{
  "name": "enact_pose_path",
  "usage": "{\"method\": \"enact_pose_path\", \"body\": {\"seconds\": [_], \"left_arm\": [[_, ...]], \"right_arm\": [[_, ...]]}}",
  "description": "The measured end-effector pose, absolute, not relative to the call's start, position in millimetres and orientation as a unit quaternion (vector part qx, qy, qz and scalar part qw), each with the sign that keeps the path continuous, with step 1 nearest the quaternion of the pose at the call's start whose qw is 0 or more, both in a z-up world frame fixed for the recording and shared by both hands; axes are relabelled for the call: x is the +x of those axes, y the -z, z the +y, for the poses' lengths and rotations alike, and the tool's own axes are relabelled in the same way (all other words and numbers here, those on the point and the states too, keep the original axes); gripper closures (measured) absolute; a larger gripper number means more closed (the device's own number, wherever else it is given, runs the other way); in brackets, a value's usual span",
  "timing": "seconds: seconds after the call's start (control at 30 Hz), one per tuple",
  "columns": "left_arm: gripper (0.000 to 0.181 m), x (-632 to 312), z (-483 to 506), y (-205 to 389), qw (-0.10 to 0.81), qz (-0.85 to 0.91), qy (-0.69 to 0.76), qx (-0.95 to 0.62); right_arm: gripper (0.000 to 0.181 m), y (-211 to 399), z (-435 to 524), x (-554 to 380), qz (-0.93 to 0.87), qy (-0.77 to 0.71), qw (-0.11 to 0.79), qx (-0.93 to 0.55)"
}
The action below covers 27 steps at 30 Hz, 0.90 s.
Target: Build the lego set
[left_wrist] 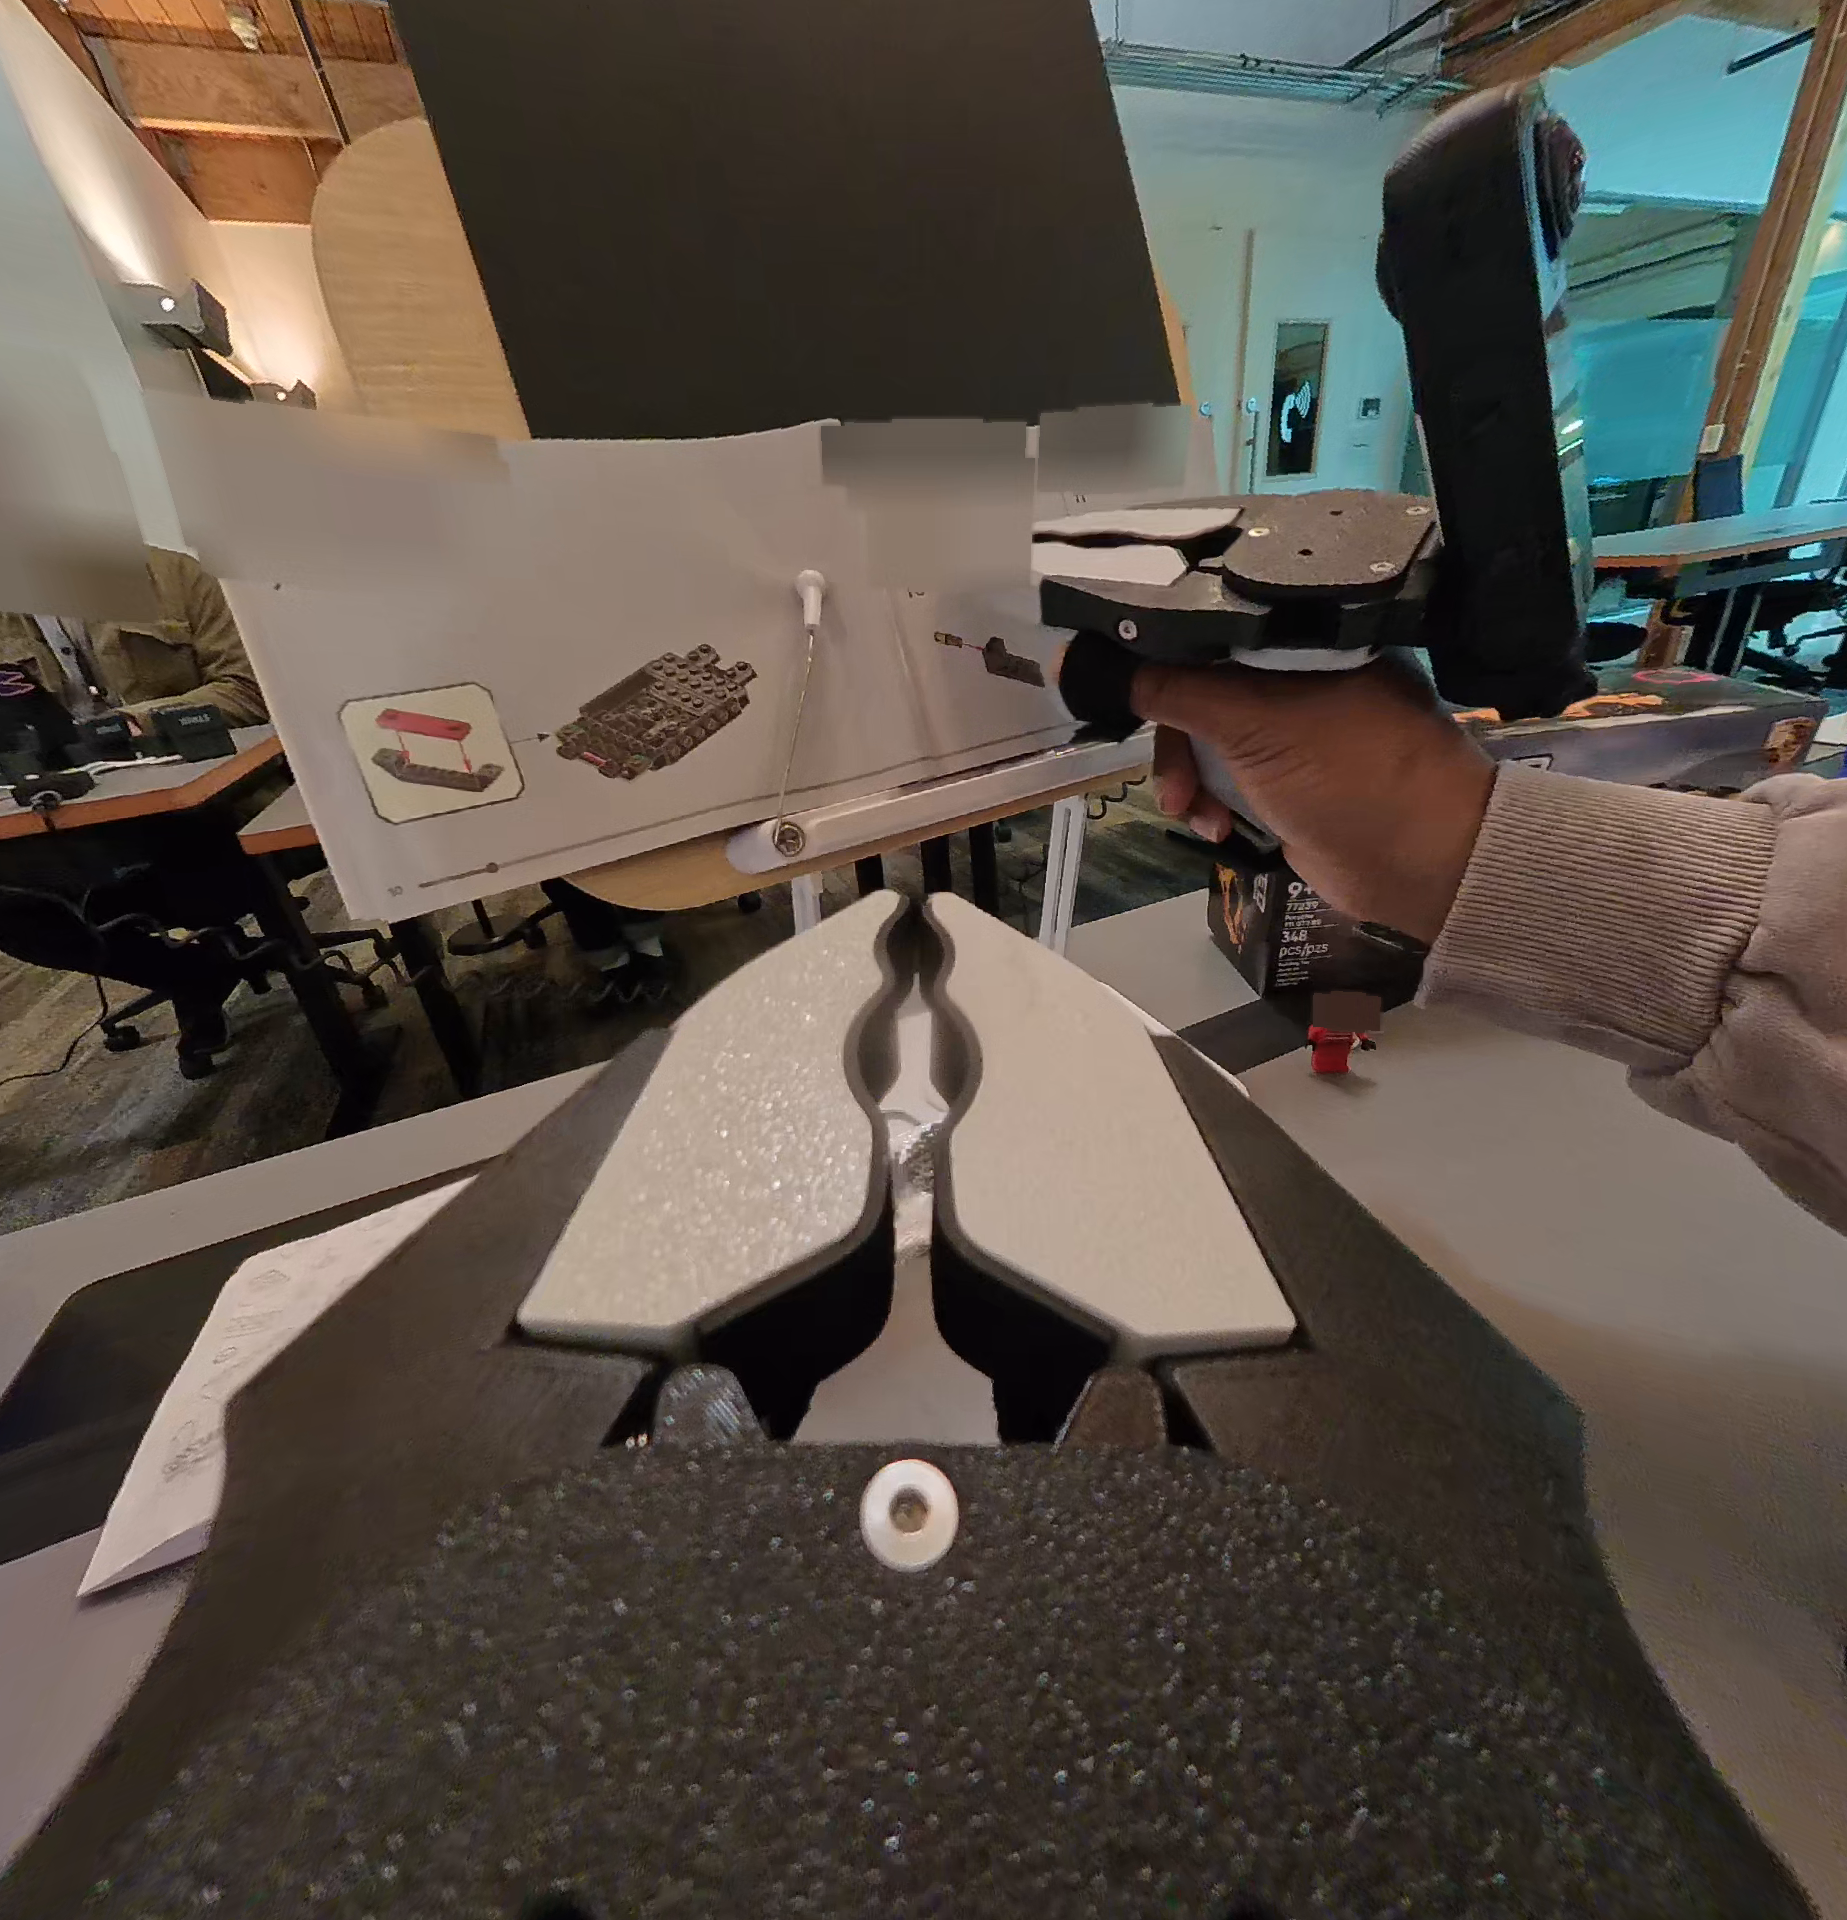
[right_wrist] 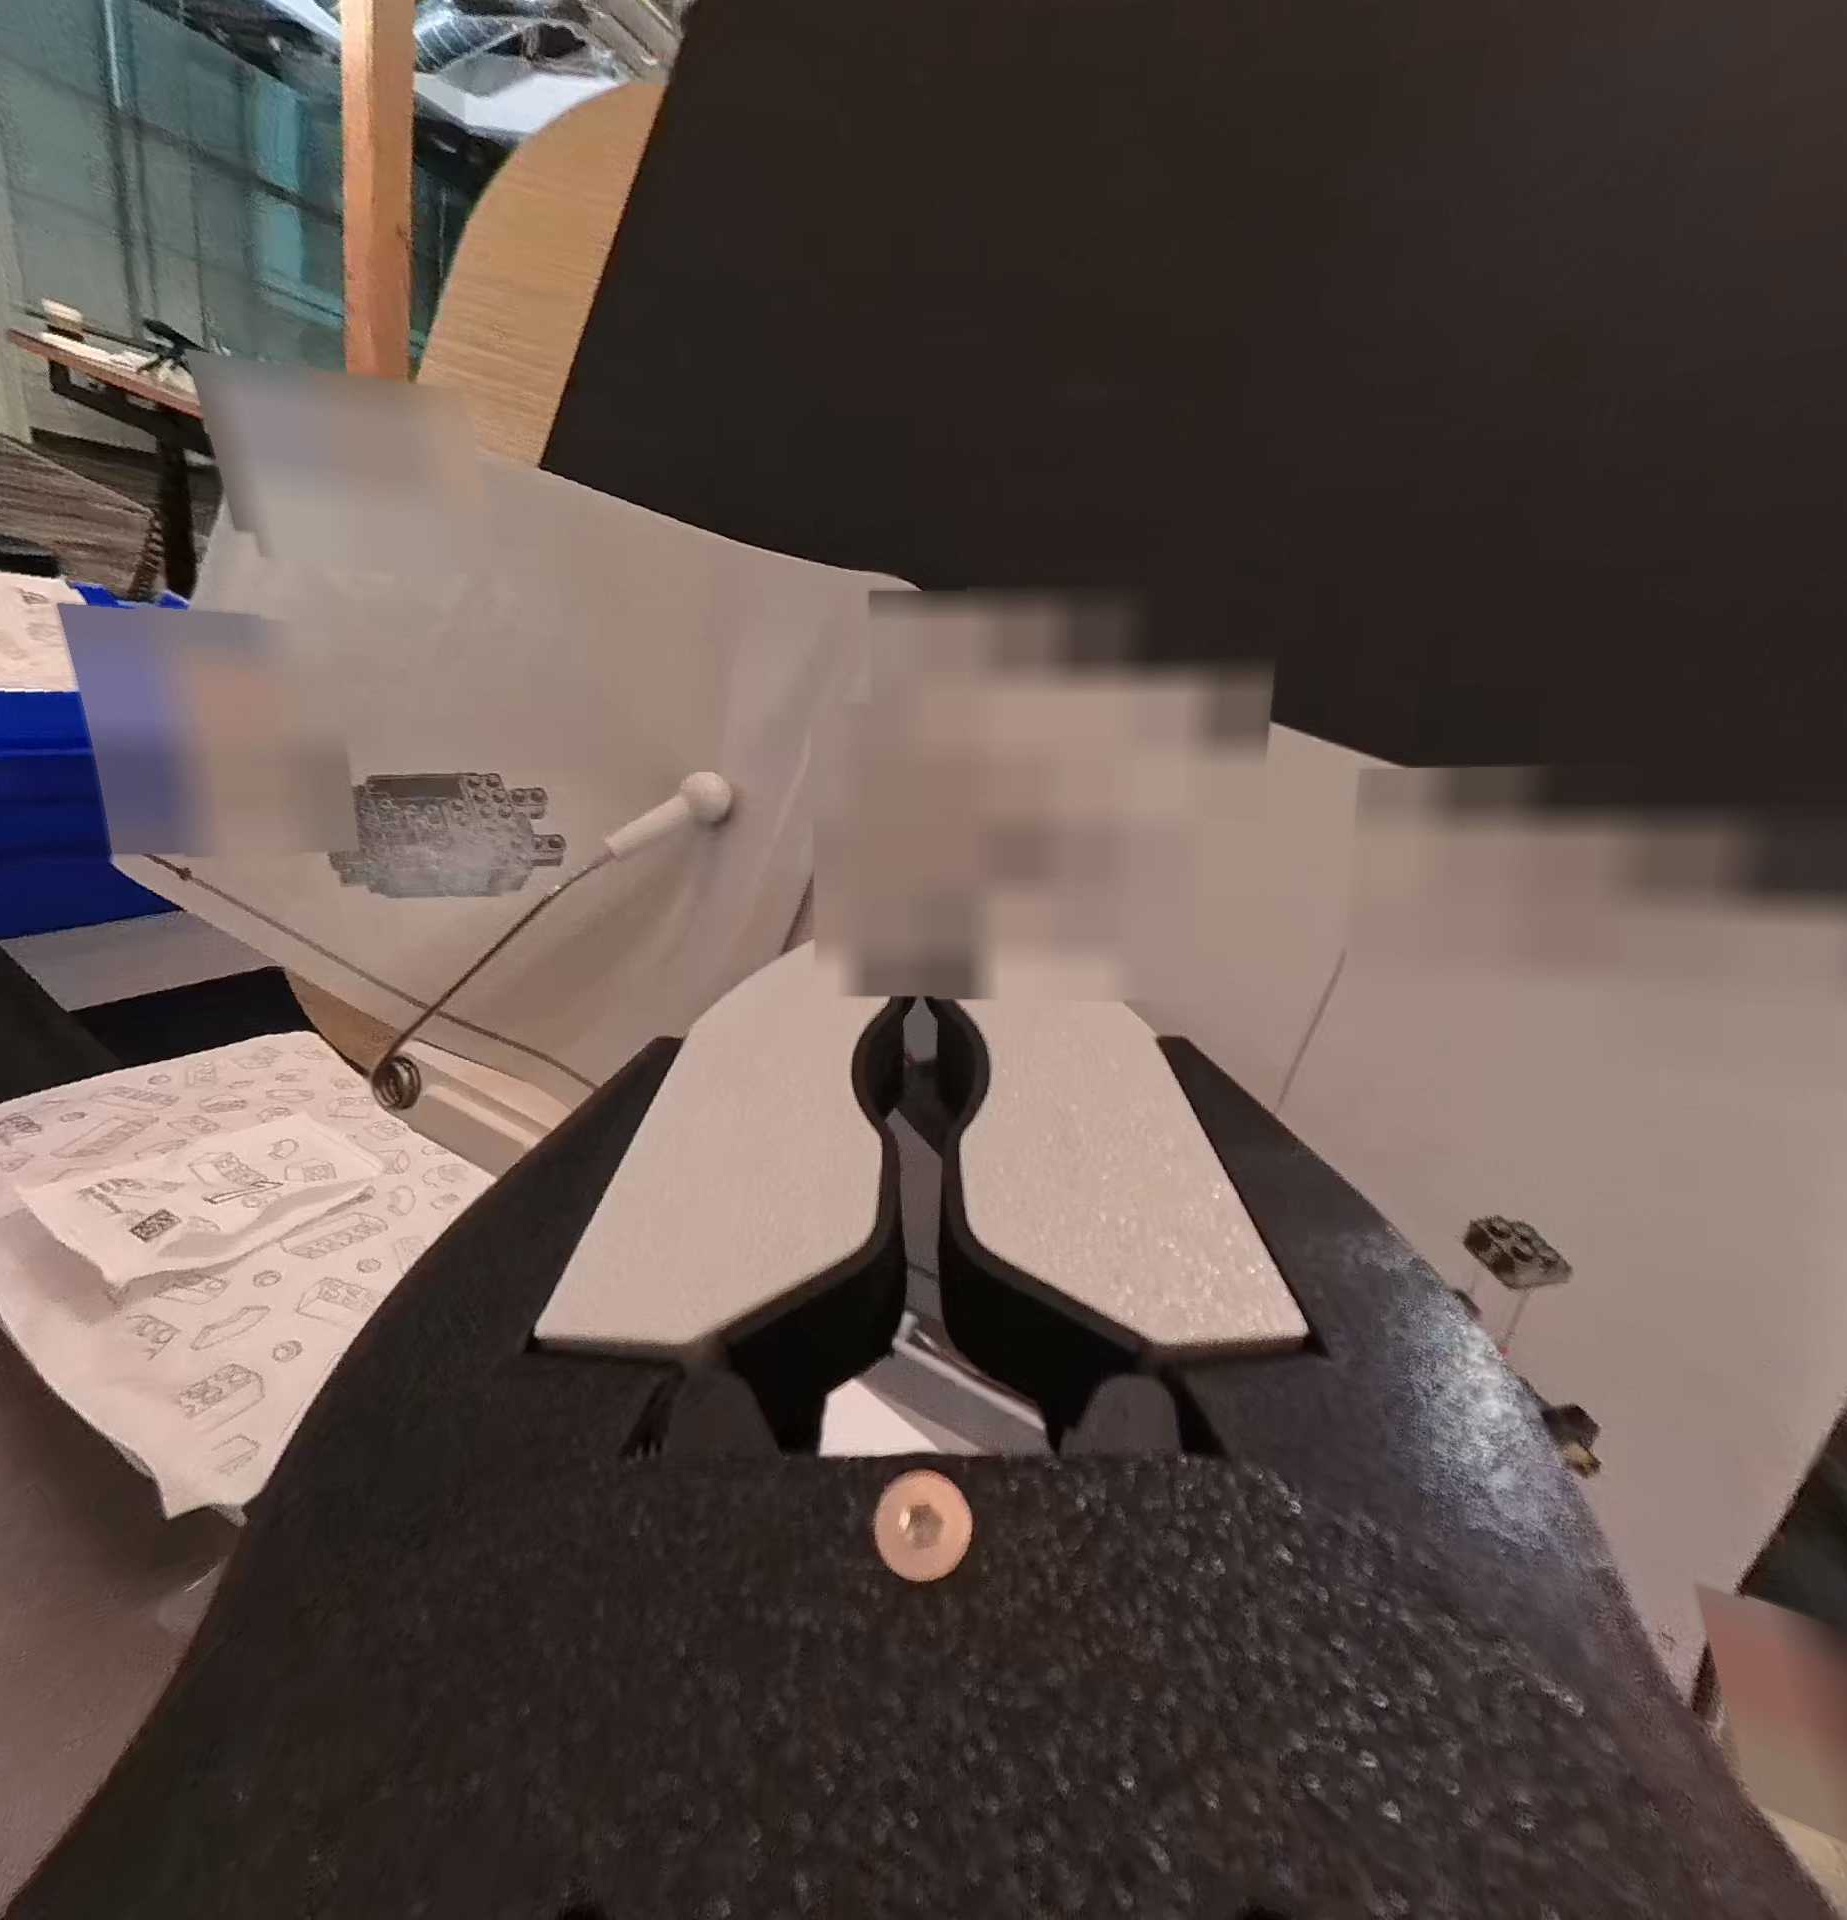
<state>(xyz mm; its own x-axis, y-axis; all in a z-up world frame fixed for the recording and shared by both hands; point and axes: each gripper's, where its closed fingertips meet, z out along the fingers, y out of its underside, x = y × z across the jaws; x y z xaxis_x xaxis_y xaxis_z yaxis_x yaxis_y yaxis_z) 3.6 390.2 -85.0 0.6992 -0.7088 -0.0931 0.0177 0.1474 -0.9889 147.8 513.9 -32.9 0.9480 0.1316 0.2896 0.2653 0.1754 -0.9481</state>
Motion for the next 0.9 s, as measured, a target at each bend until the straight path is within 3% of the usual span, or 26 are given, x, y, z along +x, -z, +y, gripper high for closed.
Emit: {"method": "enact_pose_path", "body": {"seconds": [0.9], "left_arm": [[0.181,8.8,387.4,88.8,0.691,0.297,0.266,-0.603]], "right_arm": [[0.181,30.1,525.4,144.8,-0.142,0.022,0.742,-0.655]]}}
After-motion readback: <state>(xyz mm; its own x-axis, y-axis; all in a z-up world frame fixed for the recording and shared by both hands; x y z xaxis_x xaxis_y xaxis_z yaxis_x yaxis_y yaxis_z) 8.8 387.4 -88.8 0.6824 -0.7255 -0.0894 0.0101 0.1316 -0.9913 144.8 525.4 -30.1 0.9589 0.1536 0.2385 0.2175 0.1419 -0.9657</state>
